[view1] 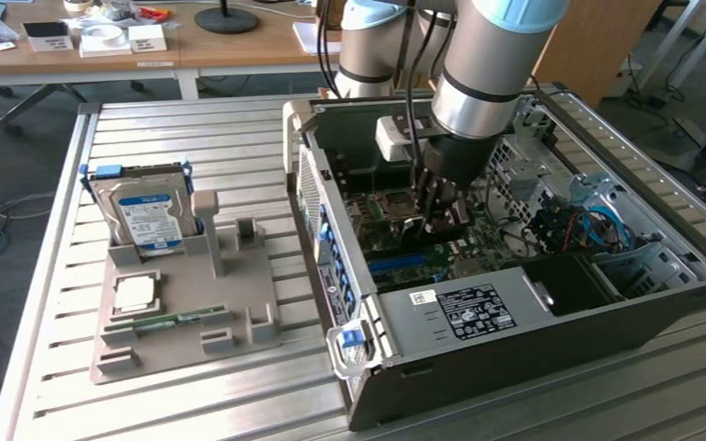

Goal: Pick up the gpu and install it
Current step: 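Insert the gpu into the slot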

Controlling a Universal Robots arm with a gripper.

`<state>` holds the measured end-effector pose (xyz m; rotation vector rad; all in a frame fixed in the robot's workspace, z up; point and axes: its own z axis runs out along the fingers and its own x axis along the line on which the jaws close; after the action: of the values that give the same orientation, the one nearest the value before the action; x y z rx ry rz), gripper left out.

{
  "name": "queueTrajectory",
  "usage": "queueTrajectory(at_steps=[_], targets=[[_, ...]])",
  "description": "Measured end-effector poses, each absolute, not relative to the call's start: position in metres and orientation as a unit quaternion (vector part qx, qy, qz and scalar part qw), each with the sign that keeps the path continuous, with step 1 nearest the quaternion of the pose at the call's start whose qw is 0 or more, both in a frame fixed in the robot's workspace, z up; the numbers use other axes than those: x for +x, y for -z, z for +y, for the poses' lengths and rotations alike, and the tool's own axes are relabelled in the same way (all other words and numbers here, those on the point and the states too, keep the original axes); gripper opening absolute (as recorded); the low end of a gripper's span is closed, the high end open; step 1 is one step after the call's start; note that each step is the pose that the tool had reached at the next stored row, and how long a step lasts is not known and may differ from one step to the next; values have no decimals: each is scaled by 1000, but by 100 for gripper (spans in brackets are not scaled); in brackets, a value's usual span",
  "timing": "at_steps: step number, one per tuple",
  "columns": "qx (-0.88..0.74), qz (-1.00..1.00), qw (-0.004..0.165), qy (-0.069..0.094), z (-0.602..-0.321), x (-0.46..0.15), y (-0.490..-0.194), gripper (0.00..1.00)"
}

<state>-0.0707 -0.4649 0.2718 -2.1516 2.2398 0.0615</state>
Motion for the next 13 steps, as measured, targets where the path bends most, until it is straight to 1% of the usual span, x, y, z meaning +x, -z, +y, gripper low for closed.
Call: queueTrajectory(at_steps=[13], targets=[[-693,721,18,-20,-466,-73,-272,27]])
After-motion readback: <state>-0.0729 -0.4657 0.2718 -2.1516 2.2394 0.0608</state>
